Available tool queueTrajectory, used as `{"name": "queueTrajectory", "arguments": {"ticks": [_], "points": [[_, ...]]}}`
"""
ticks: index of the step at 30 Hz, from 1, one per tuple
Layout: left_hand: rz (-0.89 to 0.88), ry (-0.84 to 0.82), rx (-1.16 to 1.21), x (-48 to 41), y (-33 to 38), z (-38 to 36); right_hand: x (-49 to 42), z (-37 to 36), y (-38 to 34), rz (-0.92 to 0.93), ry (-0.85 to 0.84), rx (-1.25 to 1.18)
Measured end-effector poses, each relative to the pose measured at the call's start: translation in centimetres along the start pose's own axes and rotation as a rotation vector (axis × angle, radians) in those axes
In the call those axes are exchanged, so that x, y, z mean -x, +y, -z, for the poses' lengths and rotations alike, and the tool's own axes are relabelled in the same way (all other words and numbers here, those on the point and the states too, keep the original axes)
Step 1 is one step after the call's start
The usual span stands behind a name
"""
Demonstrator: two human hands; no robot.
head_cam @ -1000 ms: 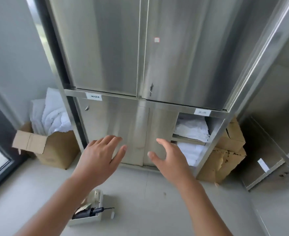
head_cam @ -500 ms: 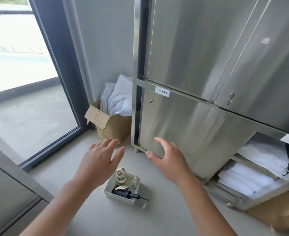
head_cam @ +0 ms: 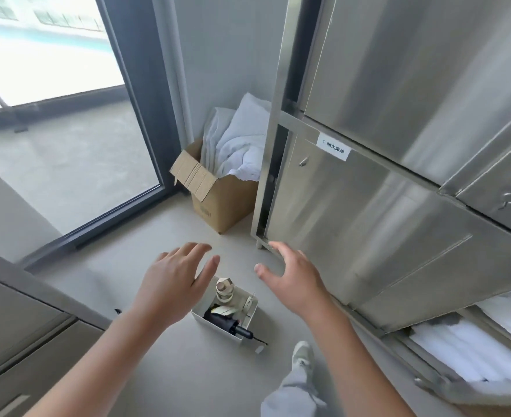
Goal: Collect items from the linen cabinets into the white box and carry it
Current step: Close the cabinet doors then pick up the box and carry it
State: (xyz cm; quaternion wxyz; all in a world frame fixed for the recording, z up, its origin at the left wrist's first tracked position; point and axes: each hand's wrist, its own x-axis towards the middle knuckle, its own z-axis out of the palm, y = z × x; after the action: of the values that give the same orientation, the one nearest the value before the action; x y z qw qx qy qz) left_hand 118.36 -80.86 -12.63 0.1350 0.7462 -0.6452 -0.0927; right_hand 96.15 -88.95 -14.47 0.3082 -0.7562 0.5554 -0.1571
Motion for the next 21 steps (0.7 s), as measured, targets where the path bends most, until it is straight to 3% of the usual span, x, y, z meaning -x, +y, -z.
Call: {"name": "queueTrajectory", "arguments": {"ticks": [6,11,21], "points": [[0.286,-0.02,-0.015,-4.5,0.3,-4.2,-11.1,-1.1,3.8,0.099,-0.263,0.015],[0.579,0.061,0.077,-6.0,3.4,-6.7,-18.3,-1.0,5.0,0.257,-0.476,0.09],[0.988,0.142,0.062,-1.0,5.3,-7.7,-21.8,-6.9,0.5,0.571,-0.789,0.154]]}}
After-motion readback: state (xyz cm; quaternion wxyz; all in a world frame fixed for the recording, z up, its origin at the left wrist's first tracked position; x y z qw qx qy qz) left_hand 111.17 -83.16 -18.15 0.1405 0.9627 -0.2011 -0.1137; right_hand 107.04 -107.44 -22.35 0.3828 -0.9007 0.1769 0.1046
